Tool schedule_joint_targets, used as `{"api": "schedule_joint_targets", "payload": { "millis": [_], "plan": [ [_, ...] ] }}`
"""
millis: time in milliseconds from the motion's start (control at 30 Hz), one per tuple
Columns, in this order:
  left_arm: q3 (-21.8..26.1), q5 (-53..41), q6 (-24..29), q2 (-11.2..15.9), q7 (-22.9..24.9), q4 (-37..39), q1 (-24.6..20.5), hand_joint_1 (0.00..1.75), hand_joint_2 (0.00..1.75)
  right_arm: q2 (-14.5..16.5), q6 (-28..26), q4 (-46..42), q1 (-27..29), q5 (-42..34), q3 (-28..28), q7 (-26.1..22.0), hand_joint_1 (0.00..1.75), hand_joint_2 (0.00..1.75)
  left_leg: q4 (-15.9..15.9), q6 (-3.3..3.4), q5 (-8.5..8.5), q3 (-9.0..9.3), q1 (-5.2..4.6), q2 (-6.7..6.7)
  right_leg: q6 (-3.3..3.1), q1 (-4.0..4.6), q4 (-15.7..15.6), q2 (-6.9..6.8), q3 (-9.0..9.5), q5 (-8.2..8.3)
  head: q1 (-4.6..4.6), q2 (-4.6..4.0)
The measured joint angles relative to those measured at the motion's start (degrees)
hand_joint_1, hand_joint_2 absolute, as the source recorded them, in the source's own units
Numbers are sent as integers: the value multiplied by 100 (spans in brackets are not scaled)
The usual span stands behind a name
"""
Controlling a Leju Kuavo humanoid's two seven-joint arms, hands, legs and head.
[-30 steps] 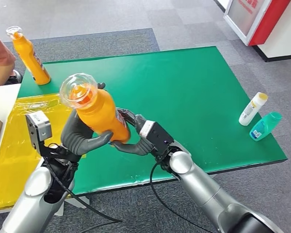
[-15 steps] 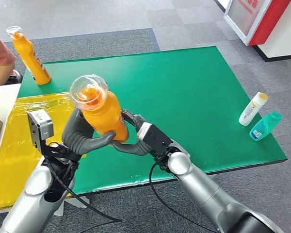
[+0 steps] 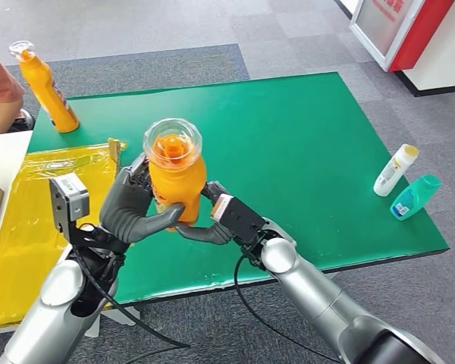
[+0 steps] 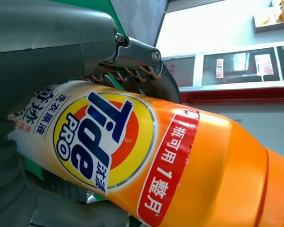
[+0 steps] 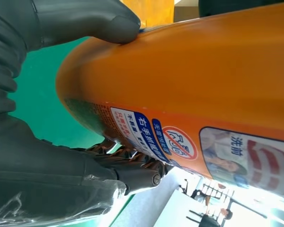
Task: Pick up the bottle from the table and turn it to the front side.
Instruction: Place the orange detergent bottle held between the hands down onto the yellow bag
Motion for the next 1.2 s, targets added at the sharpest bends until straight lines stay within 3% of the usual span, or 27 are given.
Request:
{"api": "schedule_joint_targets", "payload": {
  "millis": [333,467,867,1200],
  "plan": [
    [2,-3,2,8,17,0,-6,175,175,5,-8,43,-1,23,14,-8,175,175,0,0,0,0,0,0,0,0,0,0,0,0,1,0],
    [4,-26,32,26,31,0,-15,175,175,11,-8,64,-6,26,15,5,0,175,0,0,0,0,0,0,0,0,0,0,0,0,0,0],
    [328,-1386,725,326,156,11,-105,175,175,-11,-53,204,-18,-94,-306,169,0,175,0,-5,4,0,0,0,0,1,1,1,-2,0,0,0],
    [837,-4250,1556,721,664,97,-70,175,175,-93,-26,105,181,-44,-835,236,0,175,0,-6,4,0,0,0,-1,1,1,1,-2,0,0,0]
  ]
}}
